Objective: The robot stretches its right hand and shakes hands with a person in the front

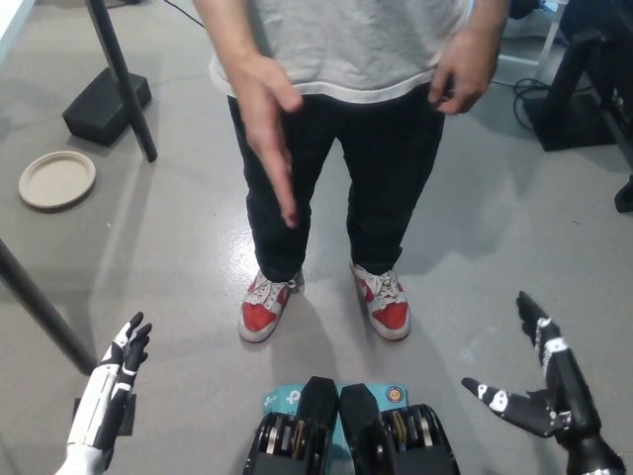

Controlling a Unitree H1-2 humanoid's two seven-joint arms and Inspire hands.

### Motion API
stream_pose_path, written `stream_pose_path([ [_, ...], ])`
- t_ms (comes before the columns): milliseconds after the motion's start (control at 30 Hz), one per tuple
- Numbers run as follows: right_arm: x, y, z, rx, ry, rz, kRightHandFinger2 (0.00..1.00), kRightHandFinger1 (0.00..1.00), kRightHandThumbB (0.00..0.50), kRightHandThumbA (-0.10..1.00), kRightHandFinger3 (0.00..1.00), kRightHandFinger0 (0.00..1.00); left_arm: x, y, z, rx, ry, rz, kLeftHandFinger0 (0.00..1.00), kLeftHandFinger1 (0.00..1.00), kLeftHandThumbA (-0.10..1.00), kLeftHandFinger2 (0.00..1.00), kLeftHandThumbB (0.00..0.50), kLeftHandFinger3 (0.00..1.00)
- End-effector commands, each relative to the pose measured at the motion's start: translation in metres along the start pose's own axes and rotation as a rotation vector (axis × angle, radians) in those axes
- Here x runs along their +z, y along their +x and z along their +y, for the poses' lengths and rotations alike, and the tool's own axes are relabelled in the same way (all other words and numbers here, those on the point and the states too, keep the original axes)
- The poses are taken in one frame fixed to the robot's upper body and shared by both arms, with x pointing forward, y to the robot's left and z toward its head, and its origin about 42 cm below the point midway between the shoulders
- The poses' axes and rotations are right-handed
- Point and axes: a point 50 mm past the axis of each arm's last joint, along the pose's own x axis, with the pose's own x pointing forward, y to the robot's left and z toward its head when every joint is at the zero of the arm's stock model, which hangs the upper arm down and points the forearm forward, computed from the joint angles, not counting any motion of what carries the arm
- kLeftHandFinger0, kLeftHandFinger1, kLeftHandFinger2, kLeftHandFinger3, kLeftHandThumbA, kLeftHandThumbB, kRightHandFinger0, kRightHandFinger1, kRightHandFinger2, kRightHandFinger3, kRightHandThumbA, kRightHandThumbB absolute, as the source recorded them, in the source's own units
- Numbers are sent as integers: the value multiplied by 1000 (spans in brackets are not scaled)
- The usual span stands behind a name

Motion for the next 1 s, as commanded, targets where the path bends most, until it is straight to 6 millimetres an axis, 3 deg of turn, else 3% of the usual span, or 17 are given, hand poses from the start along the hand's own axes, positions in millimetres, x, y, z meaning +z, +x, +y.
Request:
stream_pose_path([
  [0,46,14,-12,-28,43,-101,1000,1000,260,1000,1000,1000,9,3,7,19,-10,-63,1000,1000,1000,1000,42,1000],
  [67,47,14,-12,-28,44,-97,1000,1000,261,1000,1000,1000,9,3,7,19,-11,-63,1000,1000,1000,1000,42,1000],
  [100,73,23,-14,-37,36,-115,1000,1000,256,1000,1000,1000,9,2,8,23,-10,-63,1000,1000,1000,1000,39,1000],
  [167,98,31,-11,-21,18,-123,1000,1000,239,1000,1000,1000,9,1,8,26,-9,-57,1000,1000,1000,1000,39,1000],
  [267,99,31,-12,-21,18,-114,1000,1000,239,1000,1000,1000,9,1,8,26,-9,-57,1000,1000,1000,1000,39,1000],
  [300,134,49,-3,34,-33,-199,1000,1000,252,1000,1000,1000,10,1,9,31,-14,-57,1000,1000,1000,1000,41,1000],
  [333,144,56,0,52,-38,-216,1000,1000,270,1000,1000,1000,10,1,8,30,-14,-56,1000,1000,1000,1000,42,1000],
  [467,146,58,1,59,-39,-209,1000,1000,273,1000,1000,1000,10,1,9,36,-15,-57,1000,1000,1000,1000,42,1000],
  [500,166,82,11,112,-84,-226,1000,1000,307,1000,1000,1000,10,1,11,40,-13,-54,1000,1000,1000,1000,52,1000],
  [533,173,92,14,129,-99,-224,1000,1000,319,1000,1000,1000,10,1,11,40,-10,-56,1000,1000,1000,1000,51,1000],
  [633,176,96,15,136,-107,-217,1000,1000,320,1000,1000,1000,10,1,11,42,-12,-58,1000,1000,1000,1000,50,1000],
  [667,181,108,17,156,-106,-206,1000,1000,330,1000,1000,1000,11,1,11,43,-7,-66,1000,1000,1000,1000,33,1000],
  [733,183,113,18,166,-106,-197,1000,1000,330,1000,1000,1000,11,1,11,44,-5,-69,1000,1000,1000,1000,31,1000],
  [767,187,128,25,188,-116,-190,1000,1000,321,1000,1000,1000,11,1,11,35,4,-66,1000,1000,1000,1000,40,1000],
  [867,188,134,27,199,-122,-183,1000,1000,321,1000,1000,1000,11,1,11,32,8,-65,1000,1000,1000,1000,40,1000],
  [967,193,157,42,238,-134,-135,1000,1000,337,1000,1000,1000,13,2,10,31,-6,-70,1000,1000,1000,1000,48,1000],
])
